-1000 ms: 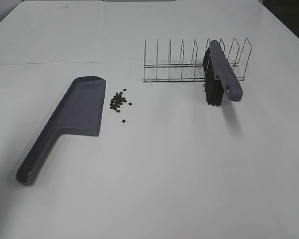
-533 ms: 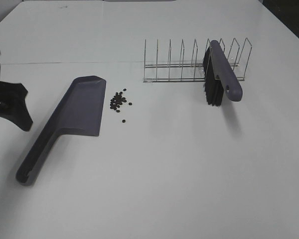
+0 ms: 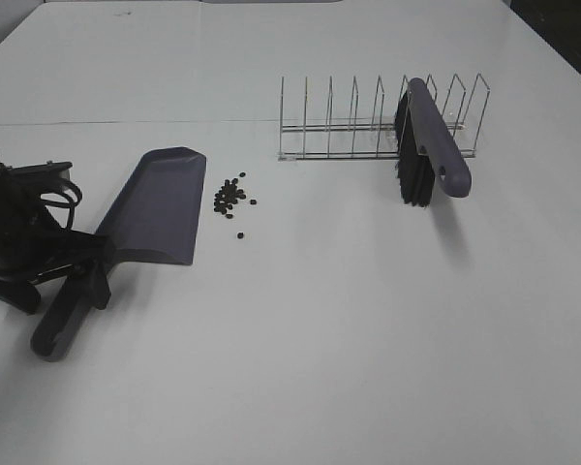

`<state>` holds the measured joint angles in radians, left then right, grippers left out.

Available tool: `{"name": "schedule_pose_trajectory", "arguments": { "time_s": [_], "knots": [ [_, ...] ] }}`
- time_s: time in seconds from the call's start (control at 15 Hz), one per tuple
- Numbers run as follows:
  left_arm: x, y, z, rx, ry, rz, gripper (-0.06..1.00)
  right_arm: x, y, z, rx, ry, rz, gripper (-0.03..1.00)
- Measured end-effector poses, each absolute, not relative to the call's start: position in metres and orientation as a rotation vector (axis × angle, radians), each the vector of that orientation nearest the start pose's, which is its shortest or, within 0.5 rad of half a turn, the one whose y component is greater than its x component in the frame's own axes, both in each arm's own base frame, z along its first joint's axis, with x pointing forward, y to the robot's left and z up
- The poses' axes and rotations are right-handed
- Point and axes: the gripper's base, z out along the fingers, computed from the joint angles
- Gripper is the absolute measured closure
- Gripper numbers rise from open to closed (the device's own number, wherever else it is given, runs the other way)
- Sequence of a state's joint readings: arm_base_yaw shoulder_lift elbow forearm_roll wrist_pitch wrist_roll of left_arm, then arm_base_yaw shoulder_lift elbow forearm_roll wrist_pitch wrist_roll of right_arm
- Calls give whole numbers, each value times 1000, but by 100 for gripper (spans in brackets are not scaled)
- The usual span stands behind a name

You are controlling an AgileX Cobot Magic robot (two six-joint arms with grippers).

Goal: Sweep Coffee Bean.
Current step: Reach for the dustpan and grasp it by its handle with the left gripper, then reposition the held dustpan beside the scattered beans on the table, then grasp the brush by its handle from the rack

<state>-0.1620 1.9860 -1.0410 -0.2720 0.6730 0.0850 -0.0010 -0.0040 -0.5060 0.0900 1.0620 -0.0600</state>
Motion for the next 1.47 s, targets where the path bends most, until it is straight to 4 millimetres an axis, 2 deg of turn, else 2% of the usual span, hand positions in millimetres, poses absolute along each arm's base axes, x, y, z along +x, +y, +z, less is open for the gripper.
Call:
{"name": "schedule_pose_trajectory", "arguments": {
  "time_s": [0.13, 0.33, 0.4, 0.47, 0.53, 0.87, 1.07, 1.27, 1.47],
  "knots": [
    [332, -69, 99, 70, 3080, -266, 18, -6, 7, 279, -65, 2032, 69, 20],
    [336, -70, 95, 79, 3080, -261, 29, -6, 7, 279, -65, 2032, 69, 20],
    [337, -70, 95, 78, 3072, -259, 41, -6, 7, 279, -65, 2032, 69, 20],
    [338, -70, 95, 78, 3069, -259, 57, -6, 7, 279, -65, 2032, 69, 20],
    [338, -70, 94, 69, 3069, -264, 61, -6, 7, 279, -65, 2032, 69, 20],
    [338, -70, 97, 39, 3064, -267, 60, -6, 7, 279, -65, 2032, 69, 20],
    [336, -70, 113, 27, 3030, -276, 60, -3, 7, 279, -64, 2049, 70, 20],
    [336, -70, 122, 27, 3009, -281, 60, 26, 7, 297, -69, 2039, 68, 20],
    [335, -70, 122, 28, 3019, -283, 60, 79, 11, 329, -134, 2043, 88, 20]
  ]
}}
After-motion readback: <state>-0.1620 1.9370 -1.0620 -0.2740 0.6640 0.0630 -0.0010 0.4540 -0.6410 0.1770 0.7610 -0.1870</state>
